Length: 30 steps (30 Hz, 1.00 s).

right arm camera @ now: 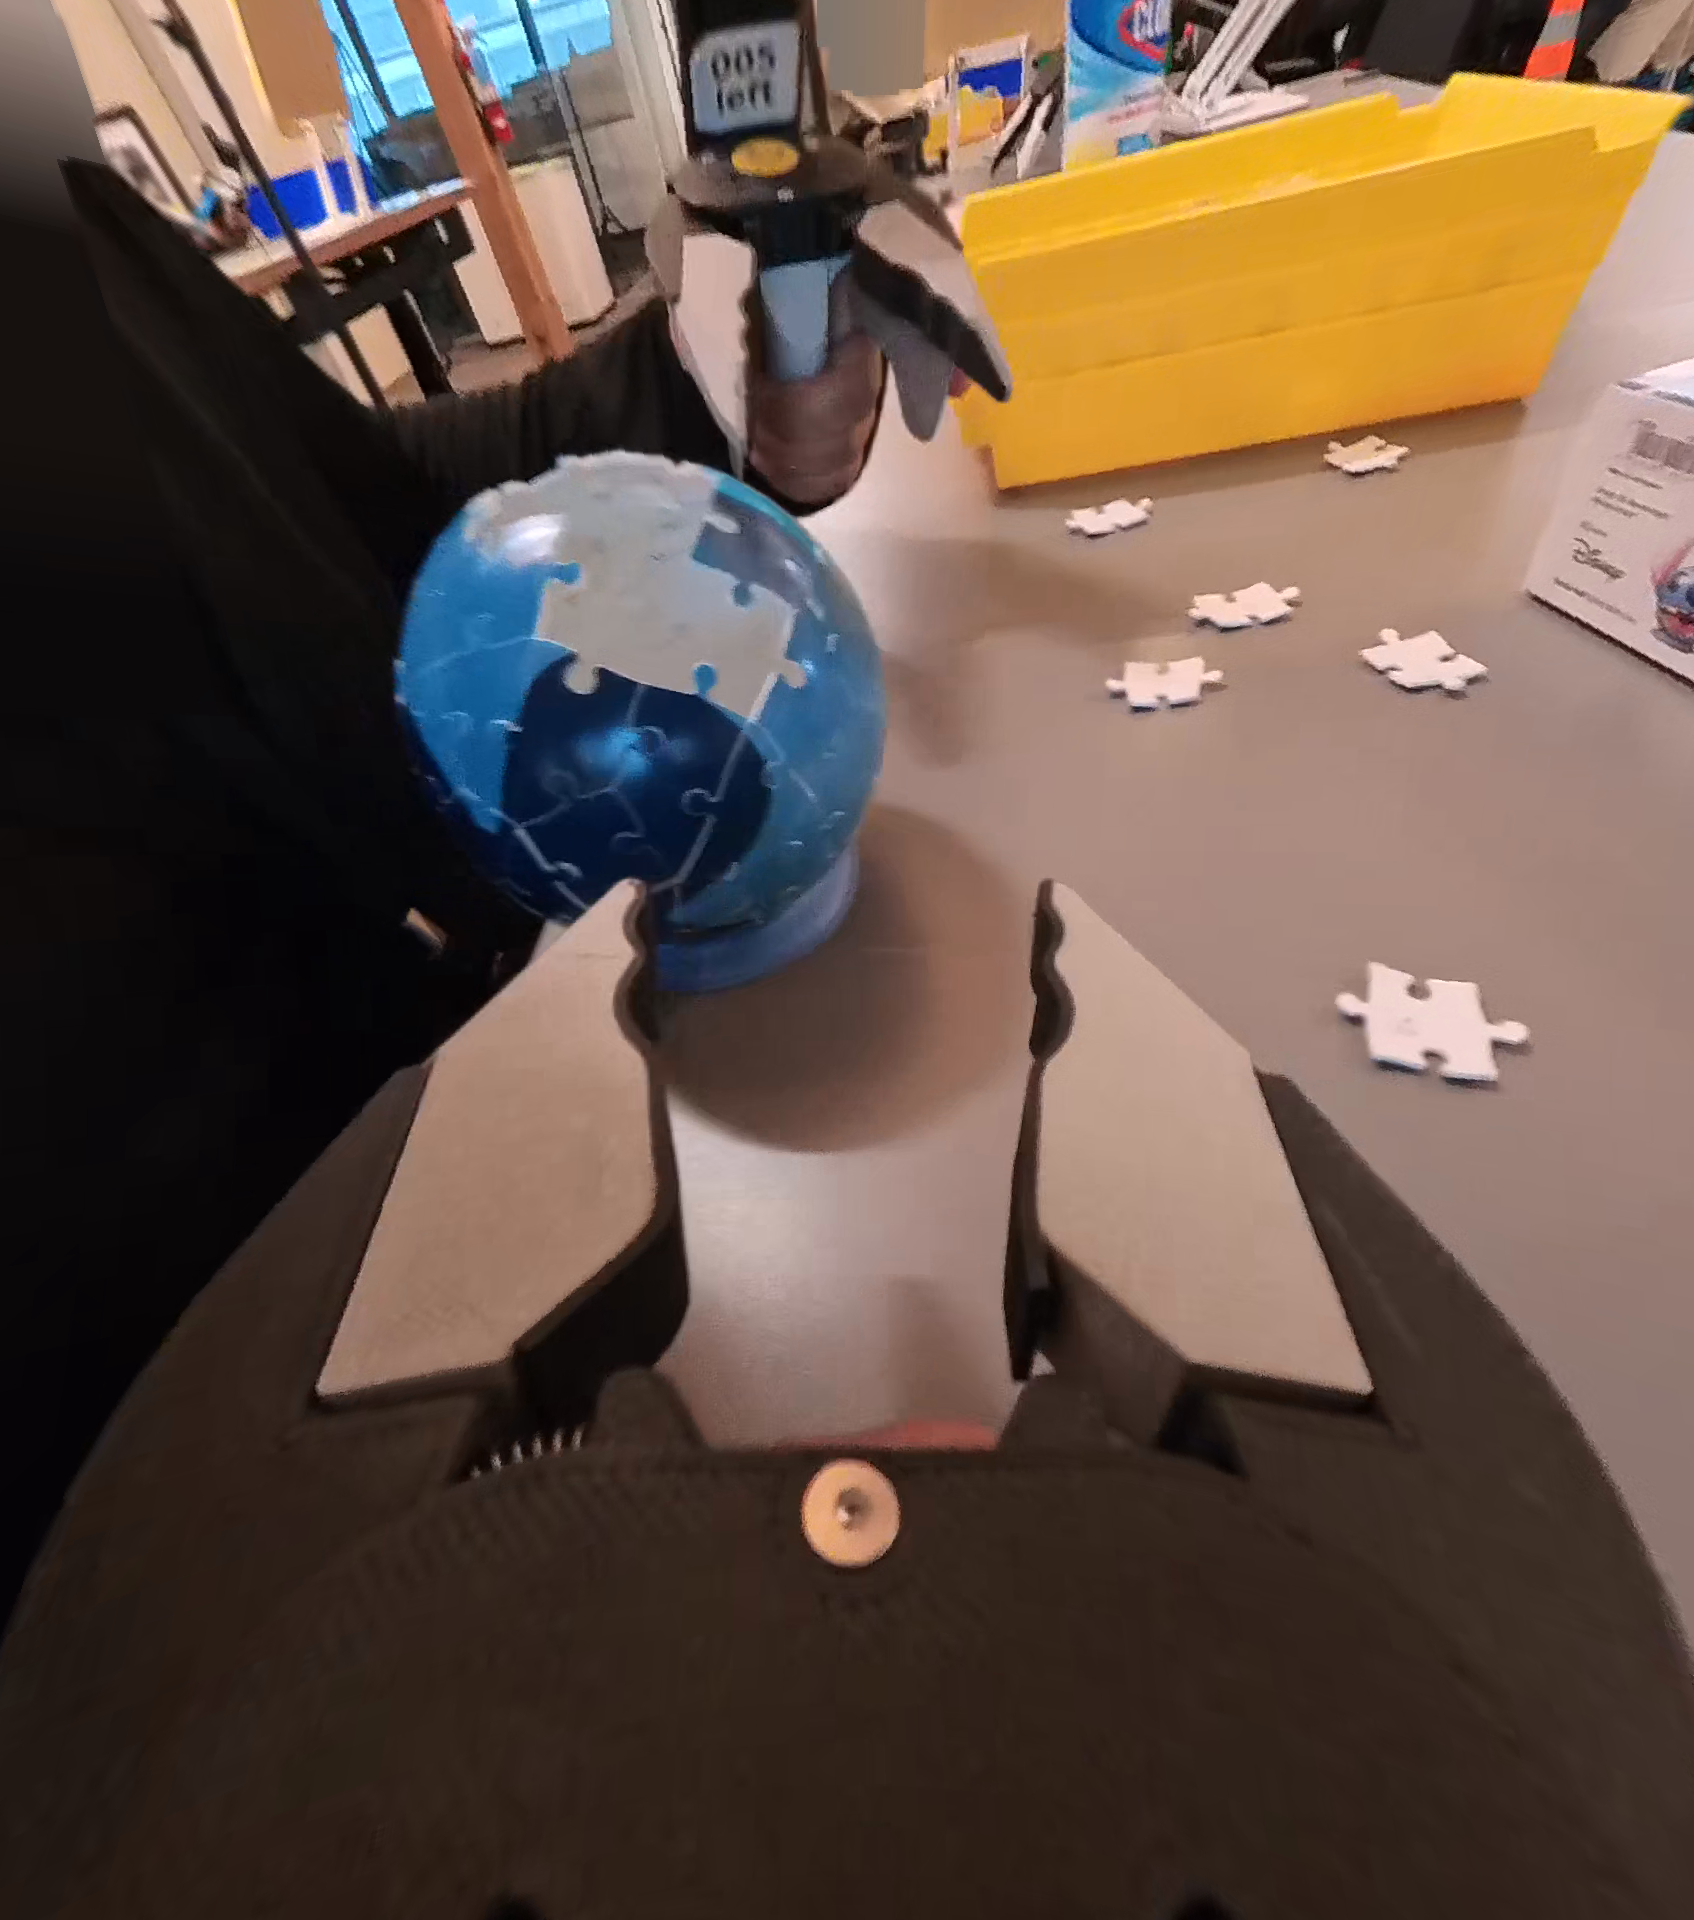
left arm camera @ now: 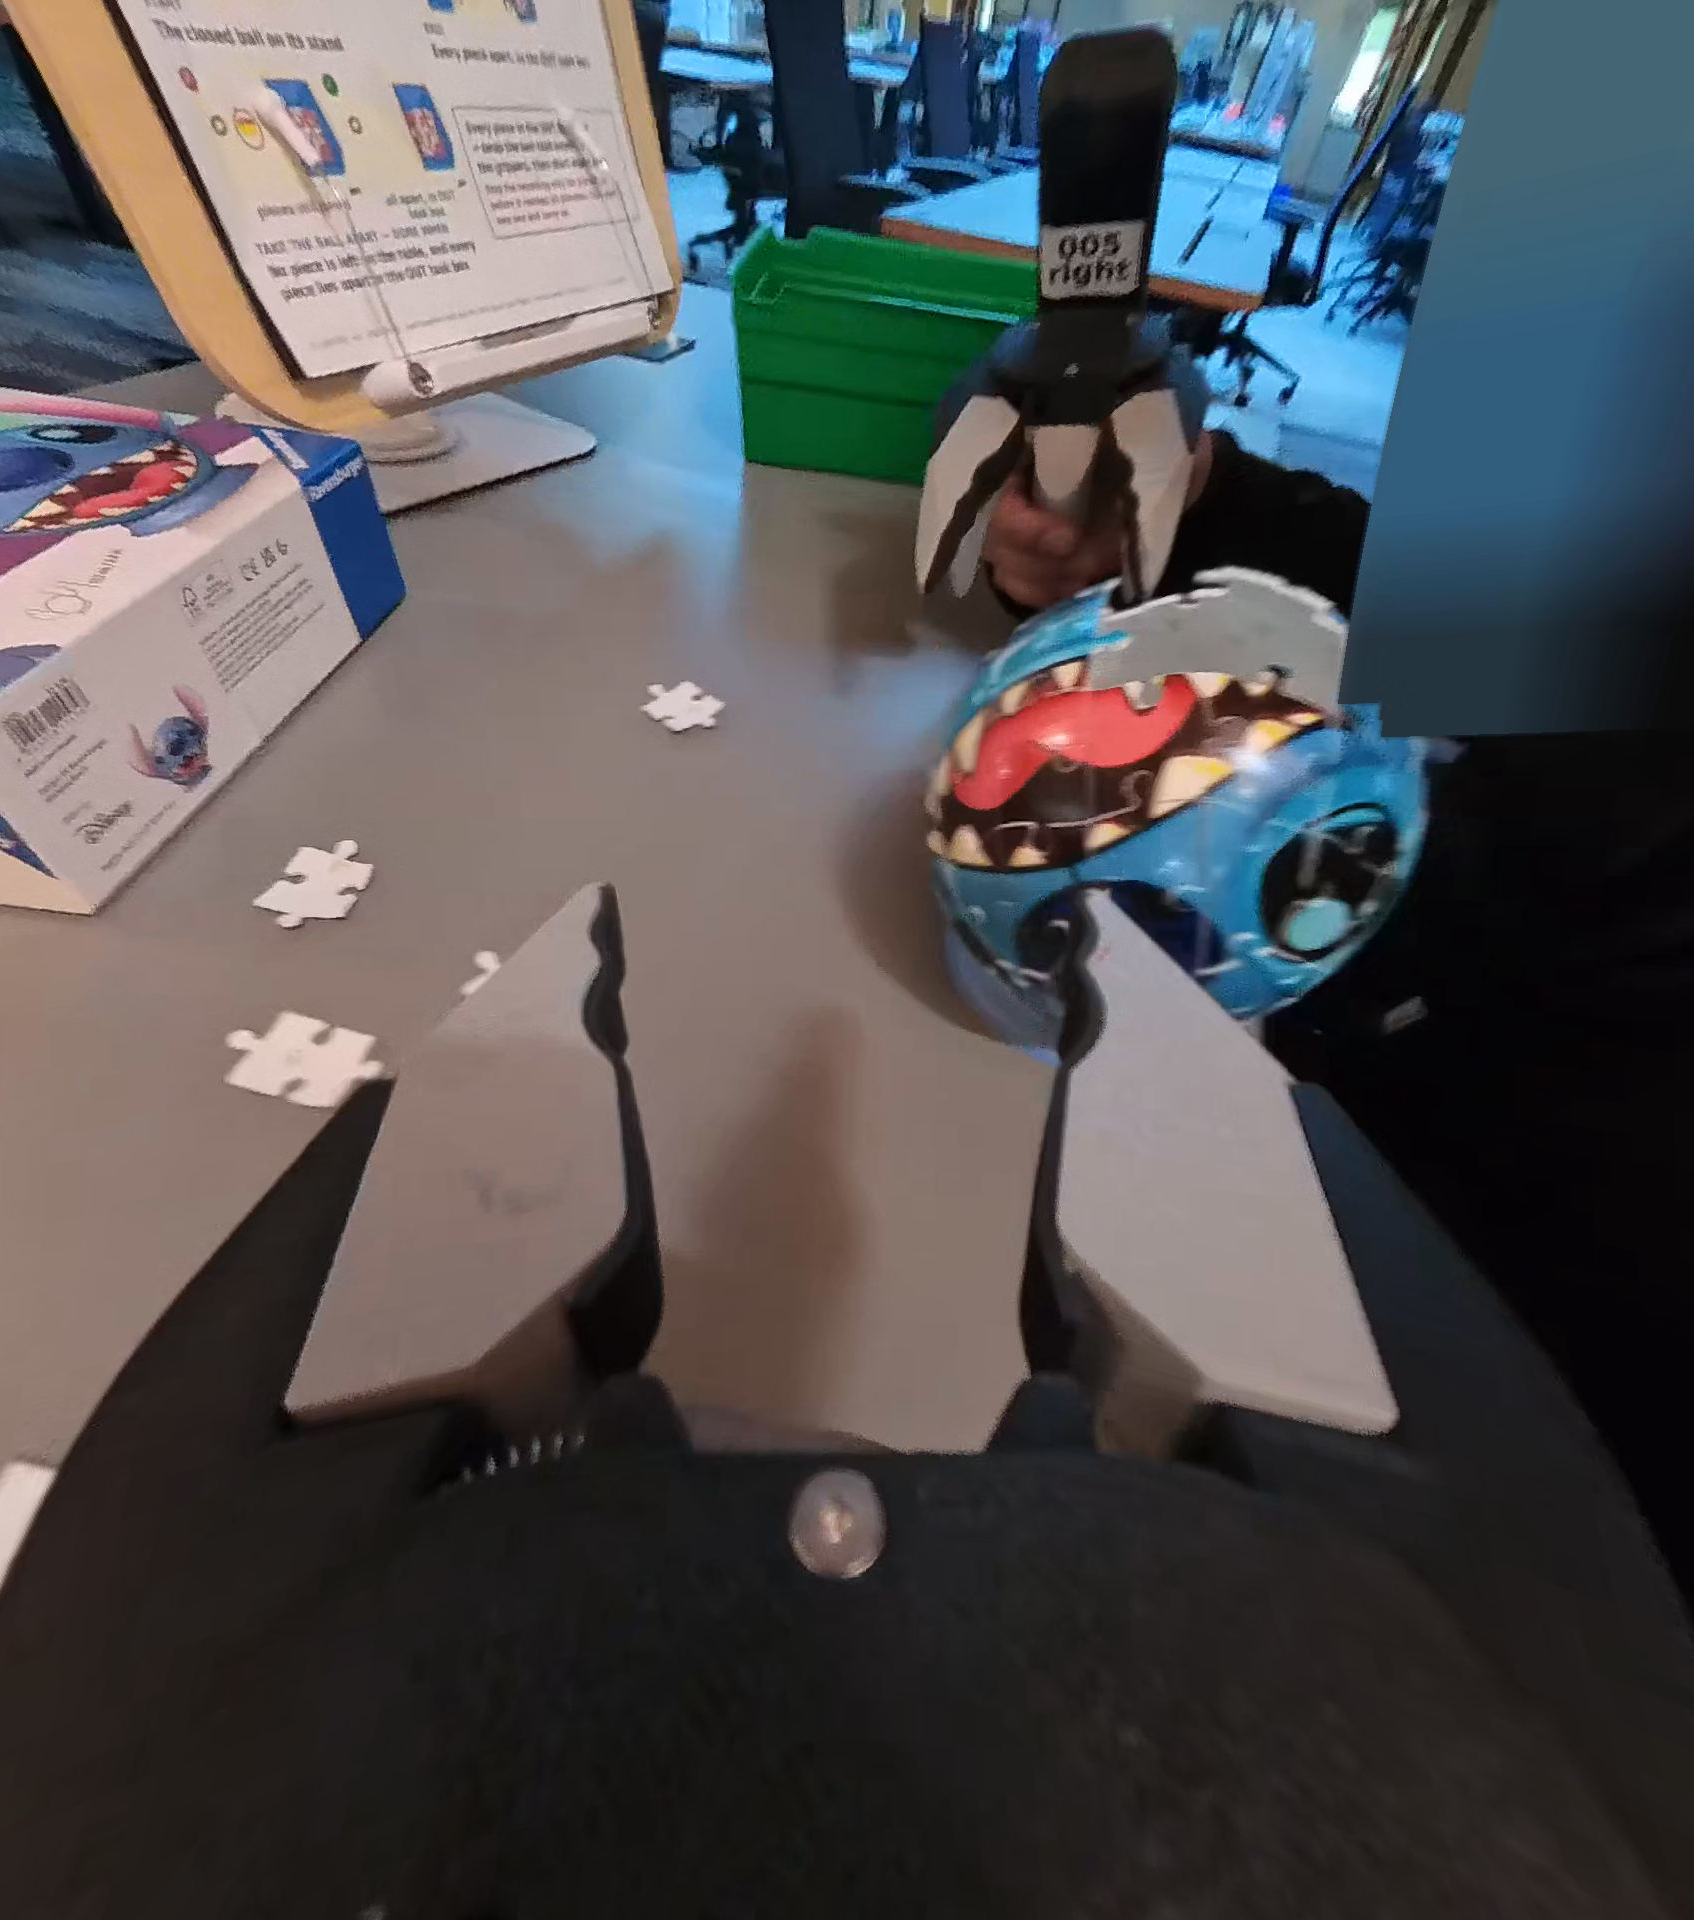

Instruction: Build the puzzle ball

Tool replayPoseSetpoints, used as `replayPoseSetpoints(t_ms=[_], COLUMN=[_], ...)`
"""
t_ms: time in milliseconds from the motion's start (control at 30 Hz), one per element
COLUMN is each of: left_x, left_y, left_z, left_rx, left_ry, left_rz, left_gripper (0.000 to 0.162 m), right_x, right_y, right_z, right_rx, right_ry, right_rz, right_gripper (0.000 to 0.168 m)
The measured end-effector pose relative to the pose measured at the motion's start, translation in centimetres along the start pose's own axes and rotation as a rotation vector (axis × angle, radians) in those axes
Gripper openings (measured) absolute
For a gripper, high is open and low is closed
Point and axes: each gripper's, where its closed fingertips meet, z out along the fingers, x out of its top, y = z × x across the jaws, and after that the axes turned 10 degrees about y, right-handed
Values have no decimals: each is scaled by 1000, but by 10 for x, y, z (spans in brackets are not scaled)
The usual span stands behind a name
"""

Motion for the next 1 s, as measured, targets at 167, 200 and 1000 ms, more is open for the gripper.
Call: replayPoseSetpoints(t_ms=[167, 200, 1000], left_x=[-3, -8, -49], left_y=[35, 41, 63], left_z=[0, 3, 56], left_rx=[-56, -53, 0], left_ry=[64, 50, -115], left_rz=[-72, -66, 6], left_gripper=[96, 98, 103], right_x=[-3, -5, -26], right_y=[-26, -30, -23], right_z=[4, 7, 51], right_rx=[21, 17, 41], right_ry=[33, 30, -108], right_rz=[-14, -18, 15], right_gripper=[80, 82, 84])
